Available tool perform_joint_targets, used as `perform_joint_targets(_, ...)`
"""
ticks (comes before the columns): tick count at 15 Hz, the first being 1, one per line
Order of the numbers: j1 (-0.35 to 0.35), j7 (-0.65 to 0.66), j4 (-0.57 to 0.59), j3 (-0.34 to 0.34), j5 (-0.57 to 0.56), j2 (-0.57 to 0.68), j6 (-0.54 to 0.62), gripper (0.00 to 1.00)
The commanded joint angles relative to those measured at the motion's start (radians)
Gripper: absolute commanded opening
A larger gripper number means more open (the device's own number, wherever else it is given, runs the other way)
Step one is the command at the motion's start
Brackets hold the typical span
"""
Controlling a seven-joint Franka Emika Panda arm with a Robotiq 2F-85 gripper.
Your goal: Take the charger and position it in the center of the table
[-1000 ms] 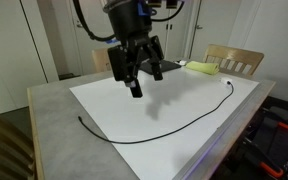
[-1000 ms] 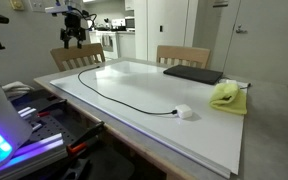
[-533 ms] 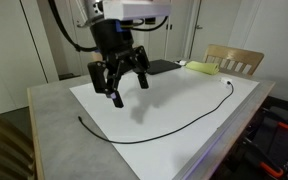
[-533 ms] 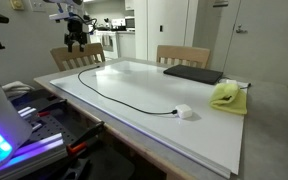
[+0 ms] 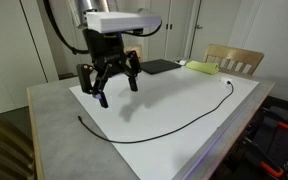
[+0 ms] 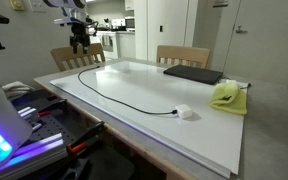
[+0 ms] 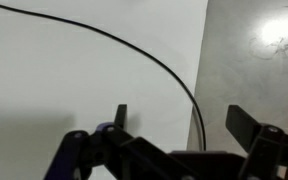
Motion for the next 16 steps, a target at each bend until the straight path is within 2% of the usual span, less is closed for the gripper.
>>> perform_joint_targets(1,0.015,0.0,0.0,-0.012,-0.003,-0.005,-0.002,1.0)
perform_joint_targets(16,0.113,0.122,0.037,-0.038,-0.086,0.078,0.176,1.0)
